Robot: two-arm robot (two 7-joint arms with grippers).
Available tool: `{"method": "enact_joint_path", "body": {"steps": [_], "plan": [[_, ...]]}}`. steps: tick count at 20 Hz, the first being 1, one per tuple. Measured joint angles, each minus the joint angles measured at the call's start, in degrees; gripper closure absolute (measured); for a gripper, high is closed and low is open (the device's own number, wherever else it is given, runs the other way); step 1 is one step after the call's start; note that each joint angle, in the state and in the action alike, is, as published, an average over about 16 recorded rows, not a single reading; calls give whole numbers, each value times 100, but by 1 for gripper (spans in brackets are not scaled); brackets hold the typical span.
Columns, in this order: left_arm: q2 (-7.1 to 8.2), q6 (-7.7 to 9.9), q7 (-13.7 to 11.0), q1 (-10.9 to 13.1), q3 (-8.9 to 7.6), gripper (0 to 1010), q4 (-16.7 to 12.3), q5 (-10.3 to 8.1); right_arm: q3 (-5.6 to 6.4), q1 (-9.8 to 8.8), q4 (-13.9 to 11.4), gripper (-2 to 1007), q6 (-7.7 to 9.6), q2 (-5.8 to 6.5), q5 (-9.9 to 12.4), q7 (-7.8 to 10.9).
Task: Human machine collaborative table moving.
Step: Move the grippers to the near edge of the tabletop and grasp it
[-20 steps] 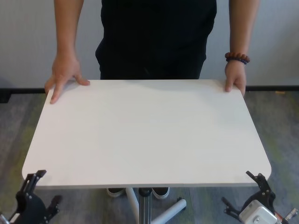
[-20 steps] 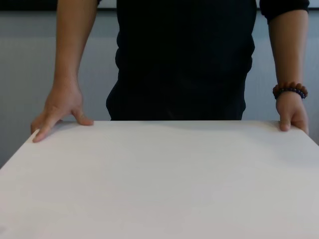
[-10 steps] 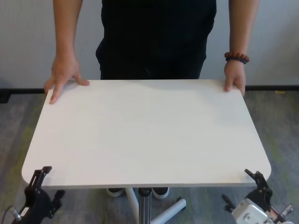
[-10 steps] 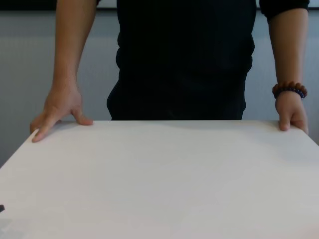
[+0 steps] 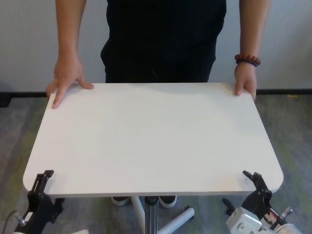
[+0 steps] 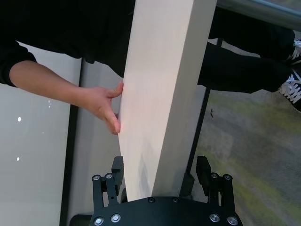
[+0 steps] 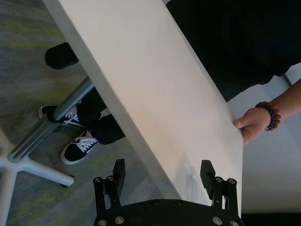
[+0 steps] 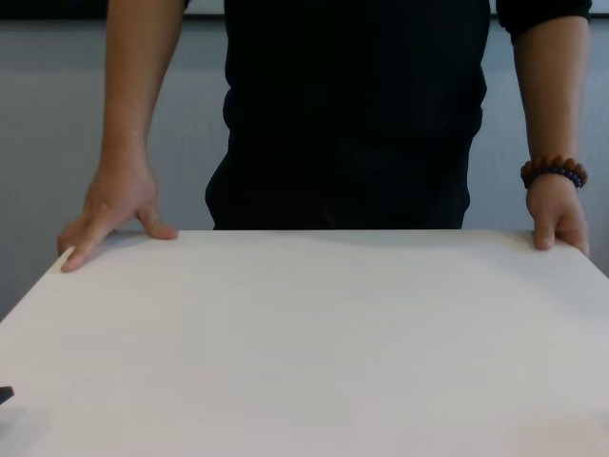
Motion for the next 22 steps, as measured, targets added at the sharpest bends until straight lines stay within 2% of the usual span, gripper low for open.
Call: {"method": "enact_joint_path", "body": {"steps": [10, 16, 22], "plan": [[-286, 146, 20, -172, -17, 13, 257, 291, -18, 165, 111, 2, 60, -155, -268, 144], [-391, 169, 26, -191, -91, 13, 332, 340, -26, 231, 188, 2, 70, -226, -418, 194], [-457, 138, 30, -172, -190, 13, 361, 344, -32, 291, 287, 2, 37, -284, -624, 168]]}}
